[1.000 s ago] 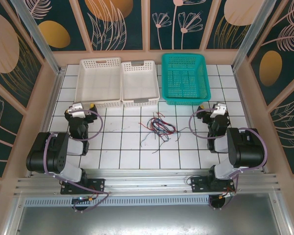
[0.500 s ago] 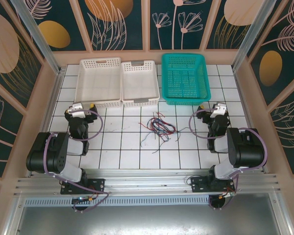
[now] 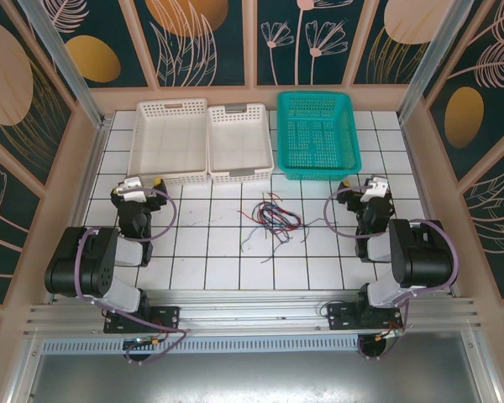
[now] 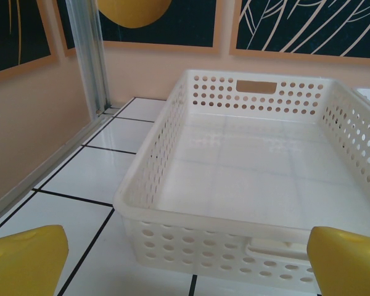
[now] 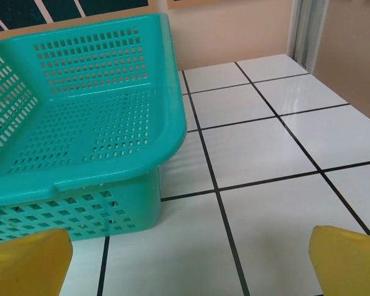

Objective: Untangle the cables

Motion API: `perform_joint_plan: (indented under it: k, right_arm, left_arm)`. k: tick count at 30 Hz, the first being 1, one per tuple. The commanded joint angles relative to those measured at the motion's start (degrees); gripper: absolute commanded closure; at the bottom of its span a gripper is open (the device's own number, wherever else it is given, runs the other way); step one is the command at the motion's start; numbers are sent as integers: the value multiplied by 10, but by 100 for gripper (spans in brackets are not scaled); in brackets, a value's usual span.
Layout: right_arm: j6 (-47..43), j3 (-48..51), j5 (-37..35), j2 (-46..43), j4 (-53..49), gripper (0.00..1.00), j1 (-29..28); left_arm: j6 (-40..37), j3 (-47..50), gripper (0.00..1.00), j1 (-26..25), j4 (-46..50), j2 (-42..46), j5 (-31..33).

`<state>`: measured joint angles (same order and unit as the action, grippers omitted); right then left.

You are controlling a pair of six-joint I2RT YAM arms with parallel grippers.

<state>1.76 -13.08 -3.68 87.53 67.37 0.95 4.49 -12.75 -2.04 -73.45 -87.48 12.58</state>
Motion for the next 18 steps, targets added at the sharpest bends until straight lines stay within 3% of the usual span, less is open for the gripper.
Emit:
perform_joint_plan:
  k: [1,5,11,13,16,18]
  right_arm:
    - [-8,-56,-55,-70,-105,1,-20]
    - [-6,-66,-78,-150,-175,1,-31]
    - [-14,-98,24,-315,-273,1,-84]
    - [32,-138,65,-345,-315,1,-100]
    - [195,-221,97,-345,-417,1,-101]
    - [220,-270,177,-327,-470,1,-91]
  left_arm:
    - [-7,0,1,-2,-12,4,-3]
    - [-7,0,1,-2,-12,3,-4]
    - [-7,0,1,-2,-12,4,-3]
    - [-7,0,1,-2,-12,4,-3]
    - [-7,0,1,-2,-12,4,-4]
    - [-7,0,1,-2,-12,4,-4]
